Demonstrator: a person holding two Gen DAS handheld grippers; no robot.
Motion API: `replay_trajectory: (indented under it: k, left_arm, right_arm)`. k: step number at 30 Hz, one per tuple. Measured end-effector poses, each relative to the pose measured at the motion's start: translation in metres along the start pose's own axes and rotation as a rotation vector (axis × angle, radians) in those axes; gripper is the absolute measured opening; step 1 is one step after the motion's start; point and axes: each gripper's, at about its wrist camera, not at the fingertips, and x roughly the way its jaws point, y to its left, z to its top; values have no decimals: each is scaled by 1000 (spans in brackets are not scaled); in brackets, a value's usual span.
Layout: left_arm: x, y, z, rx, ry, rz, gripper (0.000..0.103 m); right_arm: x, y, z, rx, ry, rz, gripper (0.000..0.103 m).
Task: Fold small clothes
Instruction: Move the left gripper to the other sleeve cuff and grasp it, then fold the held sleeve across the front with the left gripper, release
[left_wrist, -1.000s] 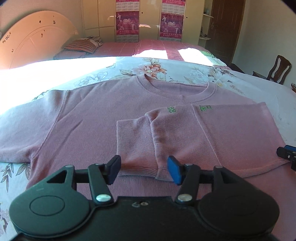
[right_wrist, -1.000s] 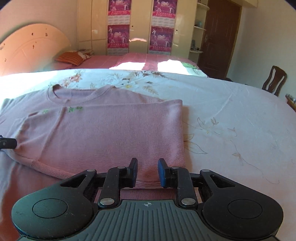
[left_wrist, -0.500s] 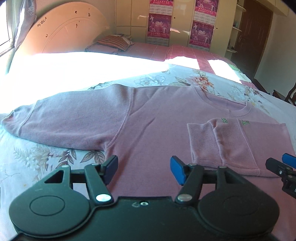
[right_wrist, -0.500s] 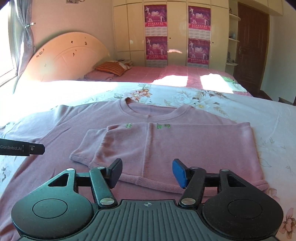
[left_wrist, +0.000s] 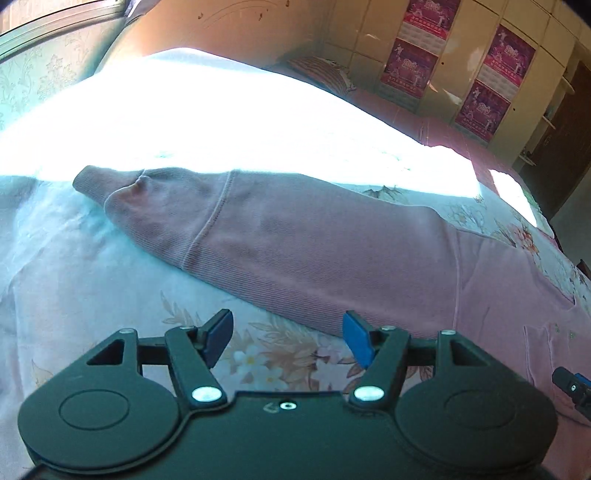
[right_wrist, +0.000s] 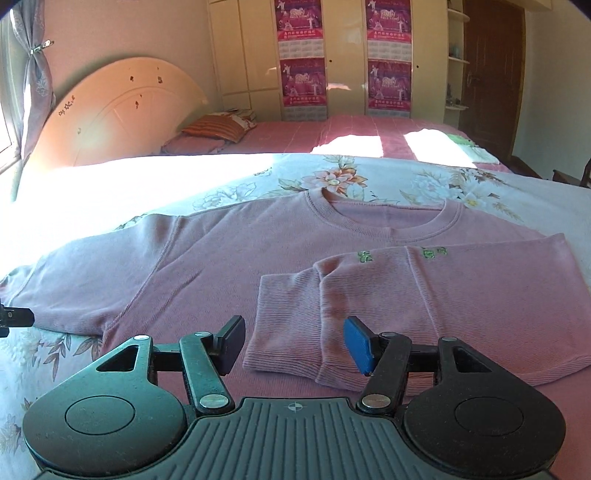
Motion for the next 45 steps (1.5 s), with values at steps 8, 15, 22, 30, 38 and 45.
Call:
replay_trajectory:
  k: [8,15,22,30,38,45]
  left_arm:
    - [24,81,24,-256,-17,-8,62]
    - [48,116,36,-412,-102,-113,60]
    - [58,115,38,-438,-187,-124,41]
    - [52,114,38,-431,-210,-125,6]
    - [-5,26,54,-151,-324,-251,5]
    - [-35,-113,24,178,-309,-445,5]
  right_arm:
    - [18,23,-2,-5,24,-21,59]
    - [30,21,-1,5,38,-66,59]
    - [38,16,-1,14,40,-87,59]
    - [22,12,5,25,-47,-124,59]
    - [47,-4,-10,29,56,-66,59]
    - [15,-49,-3,149,4,18,59]
